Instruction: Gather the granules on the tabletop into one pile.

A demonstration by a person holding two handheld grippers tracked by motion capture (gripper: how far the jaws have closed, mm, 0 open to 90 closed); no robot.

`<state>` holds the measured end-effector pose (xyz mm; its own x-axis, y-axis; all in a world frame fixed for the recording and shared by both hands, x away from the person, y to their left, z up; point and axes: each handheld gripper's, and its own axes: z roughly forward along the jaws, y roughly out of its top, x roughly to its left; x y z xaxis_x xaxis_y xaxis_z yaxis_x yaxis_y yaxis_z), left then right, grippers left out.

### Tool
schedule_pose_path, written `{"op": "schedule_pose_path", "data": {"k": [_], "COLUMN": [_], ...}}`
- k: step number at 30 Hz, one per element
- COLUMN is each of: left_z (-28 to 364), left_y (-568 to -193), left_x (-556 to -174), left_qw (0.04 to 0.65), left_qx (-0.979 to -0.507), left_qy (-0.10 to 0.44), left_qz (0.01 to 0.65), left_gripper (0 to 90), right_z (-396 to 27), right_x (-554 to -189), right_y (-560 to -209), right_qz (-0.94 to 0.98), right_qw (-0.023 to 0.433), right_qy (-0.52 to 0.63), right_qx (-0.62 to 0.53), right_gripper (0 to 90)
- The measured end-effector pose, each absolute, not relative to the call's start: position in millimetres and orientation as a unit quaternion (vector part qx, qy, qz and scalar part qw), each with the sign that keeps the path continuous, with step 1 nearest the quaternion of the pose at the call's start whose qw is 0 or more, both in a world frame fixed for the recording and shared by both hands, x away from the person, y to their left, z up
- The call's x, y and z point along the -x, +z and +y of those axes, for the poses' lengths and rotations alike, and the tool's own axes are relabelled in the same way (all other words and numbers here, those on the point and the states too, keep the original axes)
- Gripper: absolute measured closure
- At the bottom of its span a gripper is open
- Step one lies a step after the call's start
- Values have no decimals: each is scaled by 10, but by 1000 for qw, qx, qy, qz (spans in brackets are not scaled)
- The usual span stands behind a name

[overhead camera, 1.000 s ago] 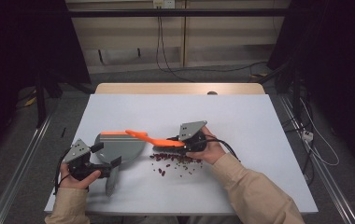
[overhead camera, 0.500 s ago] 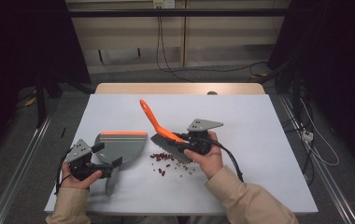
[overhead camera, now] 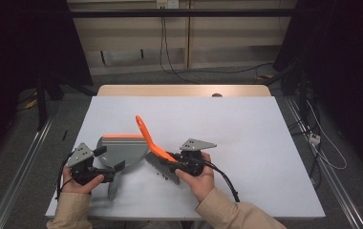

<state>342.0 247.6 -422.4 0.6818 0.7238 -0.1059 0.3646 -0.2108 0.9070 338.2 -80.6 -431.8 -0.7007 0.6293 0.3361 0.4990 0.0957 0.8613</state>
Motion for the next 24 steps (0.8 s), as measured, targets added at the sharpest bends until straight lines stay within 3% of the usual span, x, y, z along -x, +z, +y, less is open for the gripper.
{"op": "schedule_pose_path", "data": {"k": [12,24], "left_z": [2479,2463], "left_y": [-4227,-4225], "left_x": [-3424,-3422], "left_qw": [513,513], "left_qx": [-760,-760], "left_qy": [176,176], "left_qz": [358,359], "left_gripper": [54,54], "right_z": [-686,-881], "right_x": [-3337,-3455], "right_y": [-4446,-4534], "right_qz": [733,732], "right_qw": [-5,12], "right_qy": [553,524], "right_qx": [-396,-435], "right_gripper": [710,704]}}
